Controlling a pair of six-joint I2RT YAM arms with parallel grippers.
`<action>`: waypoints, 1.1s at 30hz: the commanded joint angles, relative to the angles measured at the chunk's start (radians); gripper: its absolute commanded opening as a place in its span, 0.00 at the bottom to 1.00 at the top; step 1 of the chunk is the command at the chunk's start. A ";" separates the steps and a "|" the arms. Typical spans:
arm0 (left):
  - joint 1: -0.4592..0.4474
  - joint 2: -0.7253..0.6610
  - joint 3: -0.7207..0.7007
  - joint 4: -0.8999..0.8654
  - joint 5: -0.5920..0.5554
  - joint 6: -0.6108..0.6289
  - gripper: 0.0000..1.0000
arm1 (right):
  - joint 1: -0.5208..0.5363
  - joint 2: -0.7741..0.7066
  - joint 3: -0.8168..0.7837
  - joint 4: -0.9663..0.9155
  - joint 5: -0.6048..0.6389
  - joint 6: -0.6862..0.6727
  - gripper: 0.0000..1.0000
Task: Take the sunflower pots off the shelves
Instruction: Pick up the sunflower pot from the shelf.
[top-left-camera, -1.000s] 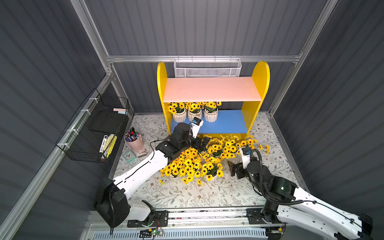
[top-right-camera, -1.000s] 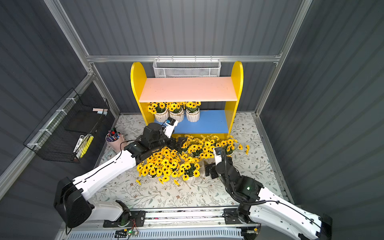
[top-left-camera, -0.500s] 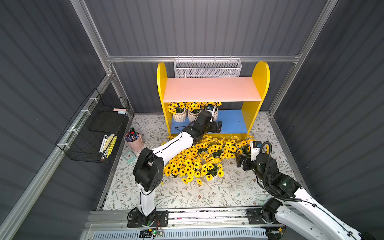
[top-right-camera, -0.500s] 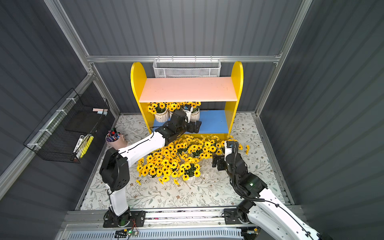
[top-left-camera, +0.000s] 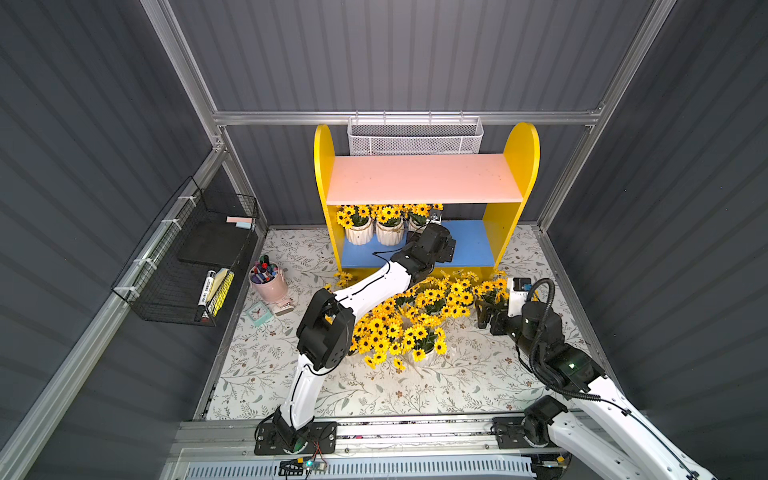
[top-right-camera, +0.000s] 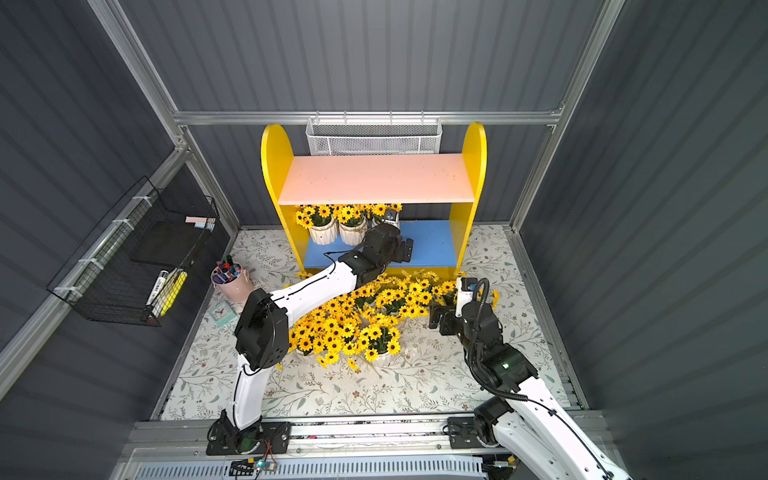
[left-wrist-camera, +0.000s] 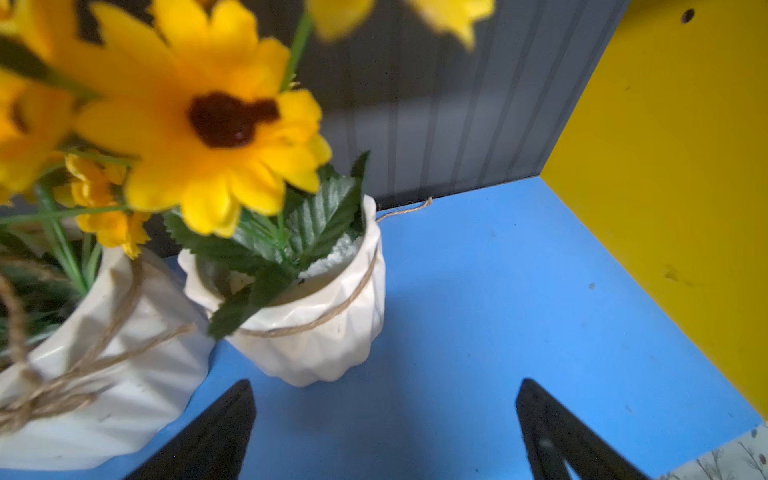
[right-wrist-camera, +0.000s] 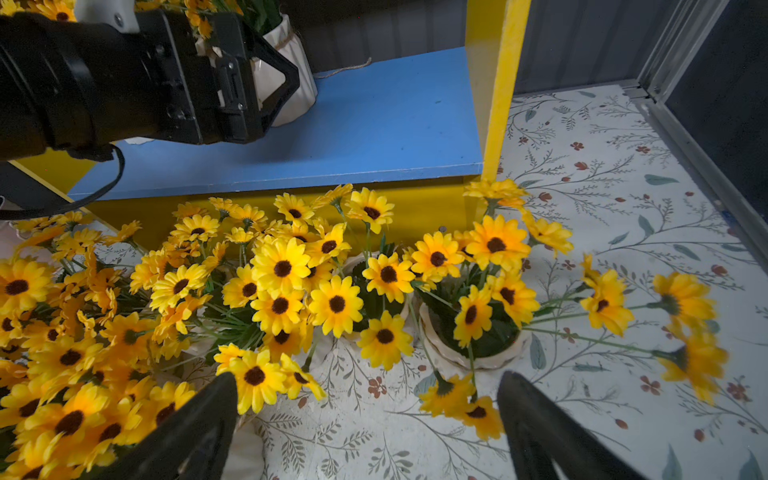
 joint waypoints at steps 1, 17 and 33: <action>0.007 0.035 0.051 -0.011 -0.076 0.027 0.99 | -0.013 -0.010 -0.014 0.021 -0.037 -0.002 0.99; 0.034 0.115 0.121 0.070 -0.056 0.115 1.00 | -0.035 -0.013 -0.036 0.040 -0.070 0.007 0.99; 0.063 0.195 0.187 0.098 -0.060 0.151 0.99 | -0.044 -0.010 -0.049 0.064 -0.098 0.002 0.99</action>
